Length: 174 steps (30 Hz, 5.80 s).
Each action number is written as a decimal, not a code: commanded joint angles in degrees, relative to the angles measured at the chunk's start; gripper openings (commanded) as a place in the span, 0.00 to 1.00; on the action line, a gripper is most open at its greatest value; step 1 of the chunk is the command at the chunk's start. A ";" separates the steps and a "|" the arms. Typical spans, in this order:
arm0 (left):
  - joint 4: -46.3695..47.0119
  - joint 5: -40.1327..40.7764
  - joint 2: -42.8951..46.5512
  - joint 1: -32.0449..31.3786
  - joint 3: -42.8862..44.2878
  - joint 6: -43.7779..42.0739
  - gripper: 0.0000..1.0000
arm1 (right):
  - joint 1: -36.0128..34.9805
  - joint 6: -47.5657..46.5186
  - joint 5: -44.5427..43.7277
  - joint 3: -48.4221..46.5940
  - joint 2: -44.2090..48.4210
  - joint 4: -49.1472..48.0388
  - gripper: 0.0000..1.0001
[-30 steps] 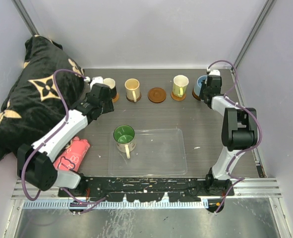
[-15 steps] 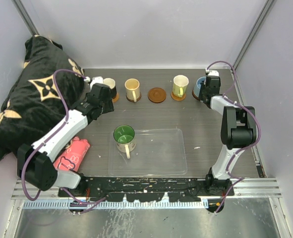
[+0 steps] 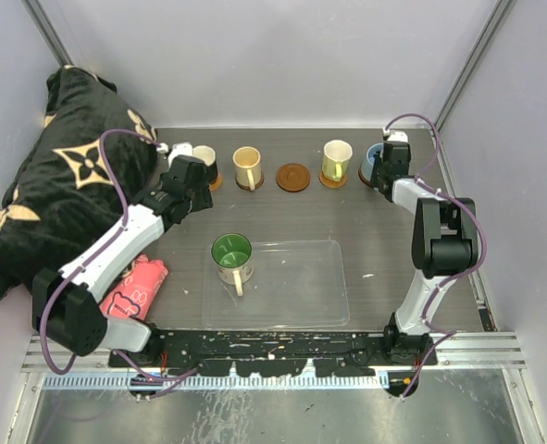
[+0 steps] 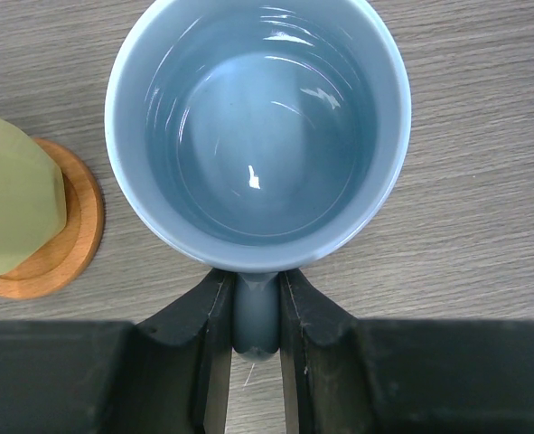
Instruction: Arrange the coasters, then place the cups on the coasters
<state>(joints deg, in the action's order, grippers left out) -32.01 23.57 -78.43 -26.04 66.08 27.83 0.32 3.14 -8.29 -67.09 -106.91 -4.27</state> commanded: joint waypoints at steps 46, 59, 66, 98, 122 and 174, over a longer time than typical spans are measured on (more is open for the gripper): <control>2.06 -0.34 1.81 -0.14 0.61 0.64 0.57 | -1.86 2.87 -3.67 1.07 5.55 -5.55 0.43; 0.69 -0.91 5.15 -0.11 -0.33 1.55 0.57 | -4.96 8.53 -14.63 10.73 21.57 -0.52 0.45; -4.52 -1.96 8.85 -1.56 -0.88 5.56 0.56 | -15.86 12.31 -24.87 18.34 37.52 4.29 0.46; -11.31 3.96 19.61 -1.16 -10.33 8.17 0.67 | -70.77 34.10 -25.52 10.20 34.67 25.25 0.46; -10.88 -1.27 19.89 6.95 -9.72 4.59 0.70 | -78.29 36.04 -24.18 -1.28 10.68 19.90 0.47; -9.56 -2.34 20.19 6.96 -10.63 4.86 0.70 | -72.29 35.78 -21.76 -0.98 9.99 28.18 0.35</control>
<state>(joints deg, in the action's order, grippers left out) -44.34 21.19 -59.22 -19.38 55.35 33.34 -72.71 40.14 -30.72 -66.13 -97.95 26.55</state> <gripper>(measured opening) 0.698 0.355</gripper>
